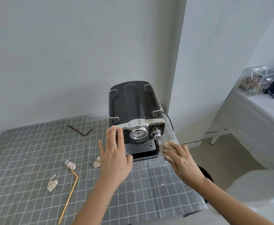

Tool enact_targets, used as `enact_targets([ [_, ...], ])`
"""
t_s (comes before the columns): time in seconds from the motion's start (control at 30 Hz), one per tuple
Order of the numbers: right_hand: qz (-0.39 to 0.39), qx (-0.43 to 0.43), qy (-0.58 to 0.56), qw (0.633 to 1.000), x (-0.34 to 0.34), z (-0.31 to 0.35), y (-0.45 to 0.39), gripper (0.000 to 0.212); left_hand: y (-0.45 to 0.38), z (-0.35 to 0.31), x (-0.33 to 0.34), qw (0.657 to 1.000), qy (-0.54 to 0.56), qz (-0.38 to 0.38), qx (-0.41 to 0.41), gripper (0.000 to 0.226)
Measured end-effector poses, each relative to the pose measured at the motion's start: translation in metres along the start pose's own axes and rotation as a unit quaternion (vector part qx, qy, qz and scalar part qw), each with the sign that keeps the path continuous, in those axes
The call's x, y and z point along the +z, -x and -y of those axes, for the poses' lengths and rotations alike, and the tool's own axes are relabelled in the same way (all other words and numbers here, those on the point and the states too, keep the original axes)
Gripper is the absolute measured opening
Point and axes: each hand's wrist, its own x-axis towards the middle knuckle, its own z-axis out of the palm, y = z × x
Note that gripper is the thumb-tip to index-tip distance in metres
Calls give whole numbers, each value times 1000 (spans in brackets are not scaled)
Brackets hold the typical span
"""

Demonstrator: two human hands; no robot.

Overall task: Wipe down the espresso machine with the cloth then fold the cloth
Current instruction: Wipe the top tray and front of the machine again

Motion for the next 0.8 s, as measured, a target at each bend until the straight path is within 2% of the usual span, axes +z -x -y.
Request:
enact_targets([
  [0.13,113,53,13,992,42,-12,16,41,1,-3,6,1000,1,-11,-15,91],
  [0.27,275,92,40,956,61,0,21,55,5,-2,15,999,9,-31,-19,84],
  [0.3,283,79,41,955,65,6,20,55,9,0,18,999,17,-35,-22,81],
  [0.4,233,5,15,972,78,28,8,45,32,9,29,997,53,-38,-36,72],
  [0.53,190,-78,-55,977,100,69,-25,37,75,48,50,991,84,-27,-103,64],
  [0.67,197,-133,-83,968,127,114,-60,37,101,119,64,979,81,-24,-186,60],
  [0.8,244,-130,-71,958,164,150,-93,42,103,198,81,964,59,9,-258,55],
])
